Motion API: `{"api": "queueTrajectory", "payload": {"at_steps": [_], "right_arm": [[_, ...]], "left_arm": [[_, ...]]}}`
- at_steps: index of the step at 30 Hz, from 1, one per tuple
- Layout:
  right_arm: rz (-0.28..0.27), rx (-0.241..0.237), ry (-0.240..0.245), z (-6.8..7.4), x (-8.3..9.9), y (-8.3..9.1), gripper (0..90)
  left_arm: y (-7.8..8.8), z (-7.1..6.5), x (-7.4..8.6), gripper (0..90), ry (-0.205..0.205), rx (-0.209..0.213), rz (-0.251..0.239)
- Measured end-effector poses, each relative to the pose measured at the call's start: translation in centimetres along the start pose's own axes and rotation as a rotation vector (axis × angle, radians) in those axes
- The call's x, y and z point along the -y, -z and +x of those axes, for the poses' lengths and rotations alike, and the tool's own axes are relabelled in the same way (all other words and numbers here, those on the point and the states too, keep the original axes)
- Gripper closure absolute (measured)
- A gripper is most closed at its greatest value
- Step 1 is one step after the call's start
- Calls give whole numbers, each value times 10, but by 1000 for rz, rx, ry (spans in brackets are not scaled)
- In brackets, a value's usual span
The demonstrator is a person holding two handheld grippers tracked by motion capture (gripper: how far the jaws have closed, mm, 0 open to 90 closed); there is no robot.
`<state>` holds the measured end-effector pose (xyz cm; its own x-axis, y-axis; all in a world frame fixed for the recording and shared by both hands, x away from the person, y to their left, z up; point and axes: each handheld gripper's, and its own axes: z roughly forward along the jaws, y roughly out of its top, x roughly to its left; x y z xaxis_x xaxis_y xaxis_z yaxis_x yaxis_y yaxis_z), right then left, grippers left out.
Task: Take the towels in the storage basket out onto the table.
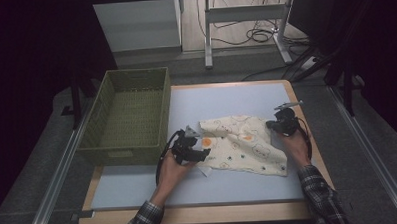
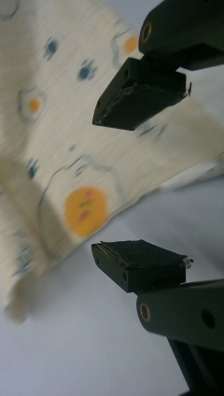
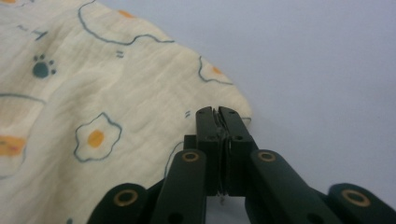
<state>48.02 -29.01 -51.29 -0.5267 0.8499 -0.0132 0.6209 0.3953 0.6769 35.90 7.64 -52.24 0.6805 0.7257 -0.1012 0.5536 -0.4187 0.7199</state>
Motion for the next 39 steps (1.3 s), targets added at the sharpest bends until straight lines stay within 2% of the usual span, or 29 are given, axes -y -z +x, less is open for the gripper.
{"api": "queueTrajectory", "payload": {"at_steps": [1, 2, 3, 4, 5, 7, 8, 10, 12, 15, 18, 19, 22, 23, 25, 26, 29, 30, 32, 35, 37, 39], "right_arm": [[7, 38, 20, -1, -3, -1, 886], [16, 124, 69, -5, -9, -3, 885], [16, 124, 69, -5, -9, -3, 885], [16, 150, 71, -9, -11, -4, 877], [15, 151, 51, -16, -14, -3, 841], [6, 137, 19, -20, -15, 3, 763], [-4, 107, 13, -20, -13, 10, 734], [-2, 74, 28, -13, -6, 22, 699], [6, 53, 41, -4, 6, 36, 674], [17, 28, 57, 7, 26, 59, 656], [22, 3, 54, 17, 49, 88, 653], [28, -8, 54, 20, 56, 97, 654], [35, -62, 39, 30, 79, 123, 659], [37, -96, 30, 35, 88, 131, 659], [47, -132, 21, 44, 100, 136, 657], [49, -155, 23, 49, 107, 134, 651], [43, -181, 37, 62, 117, 124, 641], [44, -170, 50, 66, 118, 120, 693], [30, -104, 104, 73, 121, 116, 867], [33, -111, 108, 77, 122, 120, 891], [31, -122, 110, 80, 125, 129, 891], [31, -125, 118, 85, 129, 139, 891]], "left_arm": [[1, -3, 4, 335, -3, 10, -5], [2, -5, 7, 346, -5, 23, -7], [2, -8, 11, 346, -13, 39, -6], [2, -12, 14, 349, -21, 45, 2], [1, -14, 16, 364, -37, 46, 13], [1, -17, 20, 386, -67, 40, 22], [-1, -16, 20, 386, -64, 37, 27], [-2, -13, 21, 359, -48, 52, 22], [-2, -11, 21, 372, -39, 45, 18], [-2, -15, 22, 395, -82, 13, 24], [-1, -17, 23, 477, -87, 27, 20], [0, -18, 23, 529, -90, 33, 19], [2, -22, 26, 673, -84, 48, 12], [2, -22, 27, 711, -81, 51, 11], [2, -24, 27, 751, -71, 58, 9], [2, -24, 28, 767, -71, 60, 9], [4, -27, 29, 797, -75, 62, 12], [4, -28, 29, 817, -75, 70, 16], [7, -29, 30, 832, -67, 88, 24], [15, -33, 34, 832, -64, 115, 34], [22, -37, 40, 831, -55, 138, 35], [31, -42, 47, 828, -63, 155, 45]]}}
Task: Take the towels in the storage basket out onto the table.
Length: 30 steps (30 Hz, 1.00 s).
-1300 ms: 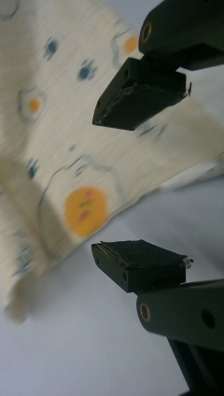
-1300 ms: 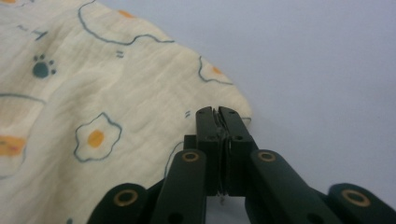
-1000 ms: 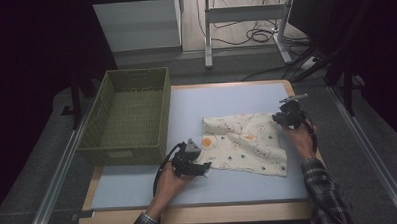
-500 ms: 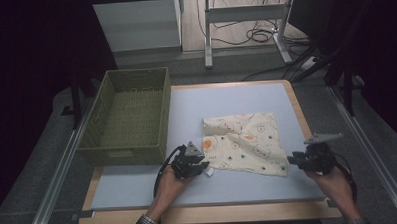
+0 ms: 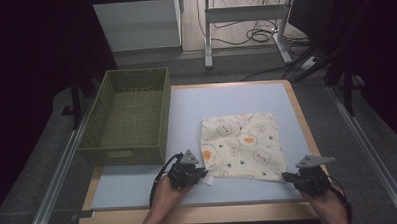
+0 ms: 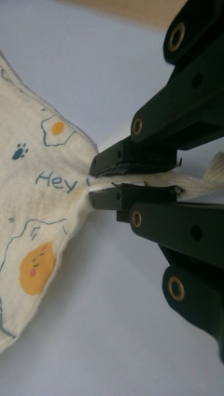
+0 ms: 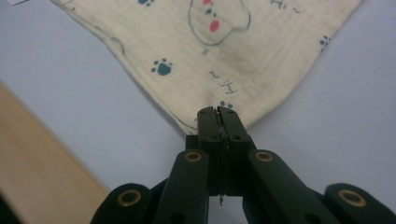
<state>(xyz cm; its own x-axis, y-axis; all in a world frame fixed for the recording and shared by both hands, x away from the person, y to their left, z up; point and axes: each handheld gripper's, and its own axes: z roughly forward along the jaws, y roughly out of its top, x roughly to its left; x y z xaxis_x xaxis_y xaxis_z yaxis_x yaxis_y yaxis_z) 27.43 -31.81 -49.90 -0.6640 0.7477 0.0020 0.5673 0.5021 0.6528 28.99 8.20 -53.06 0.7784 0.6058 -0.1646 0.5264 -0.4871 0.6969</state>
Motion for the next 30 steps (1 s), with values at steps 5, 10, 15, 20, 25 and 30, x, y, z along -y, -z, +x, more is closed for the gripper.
{"api": "queueTrajectory", "payload": {"at_steps": [5, 10, 15, 20, 25, 30], "right_arm": [[15, -46, -12, 9, 14, 11, 869], [-30, -54, -19, 2, 5, 16, 723], [-54, 18, 28, -8, -13, 5, 608], [-45, 42, 36, -25, -32, -14, 515], [-56, 50, -18, -47, -49, -31, 424], [-45, 27, -81, -69, -67, -49, 370]], "left_arm": [[13, -10, 15, 660, -1, 7, 23], [22, 5, 1, 400, 17, -69, -14], [9, 24, -22, 306, 28, -97, -8], [-9, 41, -46, 238, 32, -115, -2], [-26, 57, -68, 191, 39, -131, 15], [-36, 76, -89, 151, 35, -132, 15]]}}
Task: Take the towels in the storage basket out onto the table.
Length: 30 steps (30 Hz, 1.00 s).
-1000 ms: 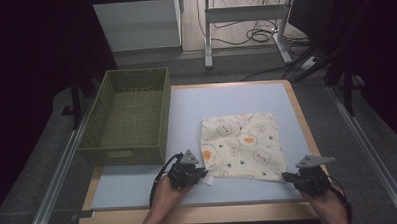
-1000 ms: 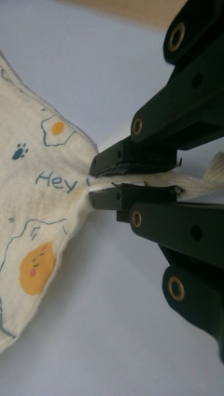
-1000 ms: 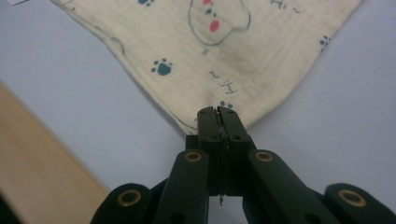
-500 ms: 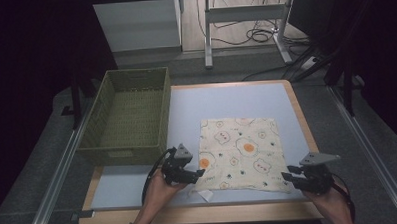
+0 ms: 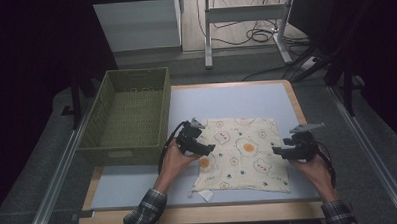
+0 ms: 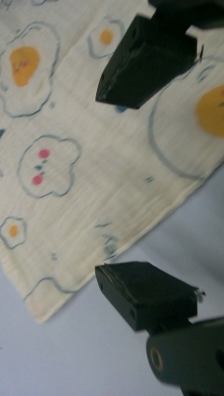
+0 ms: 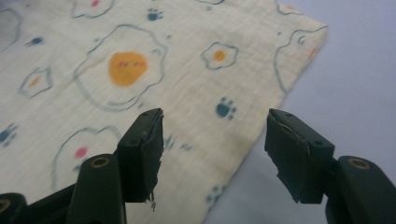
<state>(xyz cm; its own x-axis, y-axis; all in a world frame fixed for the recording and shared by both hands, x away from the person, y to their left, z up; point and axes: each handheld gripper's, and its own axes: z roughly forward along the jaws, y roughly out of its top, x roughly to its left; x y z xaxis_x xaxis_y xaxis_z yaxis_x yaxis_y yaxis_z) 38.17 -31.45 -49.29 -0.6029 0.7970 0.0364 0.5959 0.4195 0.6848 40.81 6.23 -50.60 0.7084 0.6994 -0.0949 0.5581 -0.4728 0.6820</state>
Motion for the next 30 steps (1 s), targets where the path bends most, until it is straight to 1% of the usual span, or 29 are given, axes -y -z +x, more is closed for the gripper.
{"api": "queueTrajectory", "payload": {"at_steps": [2, 3, 5, 8, 9, 10, 11, 12, 13, 14, 16, 17, 18, 19, 21, 22, 24, 25, 27, 29, 30], "right_arm": [[9, 3, -13, -5, -6, -5, 371], [1, 21, -18, -8, -10, -8, 372], [-3, 37, -22, -14, -15, -13, 392], [1, 70, -29, -25, -25, -21, 400], [0, 77, -38, -28, -28, -23, 402], [-1, 75, -47, -32, -31, -26, 414], [-3, 74, -58, -36, -35, -29, 428], [-8, 73, -64, -40, -37, -31, 465], [-12, 71, -68, -42, -39, -33, 485], [-12, 72, -74, -47, -43, -35, 507], [-14, 88, -65, -53, -47, -38, 551], [-15, 99, -64, -56, -49, -39, 572], [-13, 106, -76, -61, -51, -41, 598], [-17, 104, -88, -65, -52, -43, 622], [-25, 99, -112, -72, -53, -47, 667], [-21, 102, -117, -75, -53, -49, 678], [-20, 105, -117, -77, -53, -53, 688], [-17, 104, -115, -78, -53, -56, 688], [-22, 100, -107, -77, -53, -60, 681], [-23, 102, -91, -75, -54, -63, 665], [-18, 106, -82, -74, -55, -66, 660]], "left_arm": [[-4, 7, -8, 177, 10, -13, -8], [-6, 11, -11, 204, 8, -28, -10], [-9, 17, -15, 253, 2, -52, -26], [-16, 31, -21, 329, 32, -106, -19], [-18, 36, -23, 356, 41, -129, -10], [-20, 42, -25, 381, 60, -144, -2], [-22, 46, -26, 408, 69, -146, 0], [-23, 49, -27, 424, 71, -154, 3], [-25, 54, -28, 436, 84, -168, 1], [-27, 57, -29, 467, 92, -169, 1], [-30, 63, -31, 523, 108, -164, -4], [-32, 67, -32, 555, 131, -156, -11], [-34, 69, -34, 568, 146, -145, -17], [-35, 70, -35, 577, 150, -135, -21], [-40, 69, -37, 578, 138, -134, -23], [-42, 68, -38, 579, 126, -138, -15], [-46, 65, -38, 576, 94, -167, -10], [-49, 66, -38, 570, 88, -166, 1], [-53, 66, -37, 548, 89, -169, 2], [-58, 67, -36, 547, 91, -160, 14], [-58, 67, -36, 544, 92, -158, 4]]}}
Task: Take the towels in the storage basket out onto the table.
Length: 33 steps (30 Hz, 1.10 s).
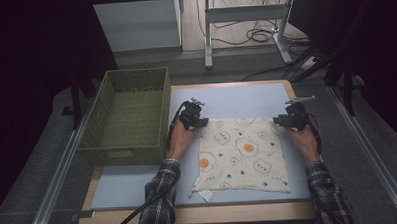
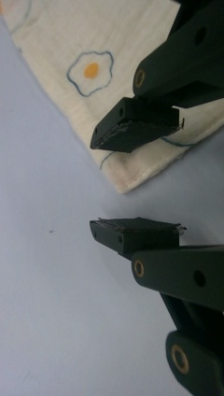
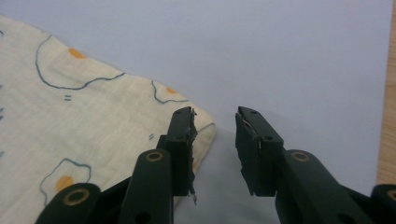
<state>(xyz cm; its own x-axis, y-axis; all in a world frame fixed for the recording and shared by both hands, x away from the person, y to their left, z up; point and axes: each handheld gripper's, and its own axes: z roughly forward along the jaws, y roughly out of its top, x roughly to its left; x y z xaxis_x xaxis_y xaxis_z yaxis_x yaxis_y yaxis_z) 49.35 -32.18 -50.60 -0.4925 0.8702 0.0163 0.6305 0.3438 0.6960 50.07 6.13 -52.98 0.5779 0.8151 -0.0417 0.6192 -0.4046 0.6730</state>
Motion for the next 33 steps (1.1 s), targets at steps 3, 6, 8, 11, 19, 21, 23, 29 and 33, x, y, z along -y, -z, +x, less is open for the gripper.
{"api": "queueTrajectory", "payload": {"at_steps": [3, 6, 8, 11, 19, 21, 23, 29, 33], "right_arm": [[30, 22, 42, 4, -1, -10, 663], [17, -5, 11, 6, -4, -14, 805], [32, -14, 13, 10, -6, -15, 866], [51, 3, 33, 12, -9, -15, 876], [-19, 73, 32, 6, -30, -6, 878], [-49, 66, 18, 6, -34, 1, 878], [-68, 52, 29, 8, -34, 10, 877], [-98, -17, 19, 9, -21, 36, 877], [-97, -49, 49, 17, -6, 53, 877]], "left_arm": [[0, 2, 0, 551, 13, 15, 7], [1, 1, 0, 603, 31, 31, 17], [3, 1, 0, 771, 30, 57, 27], [3, 1, 0, 869, 3, 64, 21], [17, 8, -24, 875, -7, -31, -89], [24, 4, -27, 874, -12, -43, -113], [28, -1, -25, 872, -45, -66, -107], [46, -12, -10, 867, -47, -60, -142], [59, -23, 2, 864, -43, -43, -157]]}}
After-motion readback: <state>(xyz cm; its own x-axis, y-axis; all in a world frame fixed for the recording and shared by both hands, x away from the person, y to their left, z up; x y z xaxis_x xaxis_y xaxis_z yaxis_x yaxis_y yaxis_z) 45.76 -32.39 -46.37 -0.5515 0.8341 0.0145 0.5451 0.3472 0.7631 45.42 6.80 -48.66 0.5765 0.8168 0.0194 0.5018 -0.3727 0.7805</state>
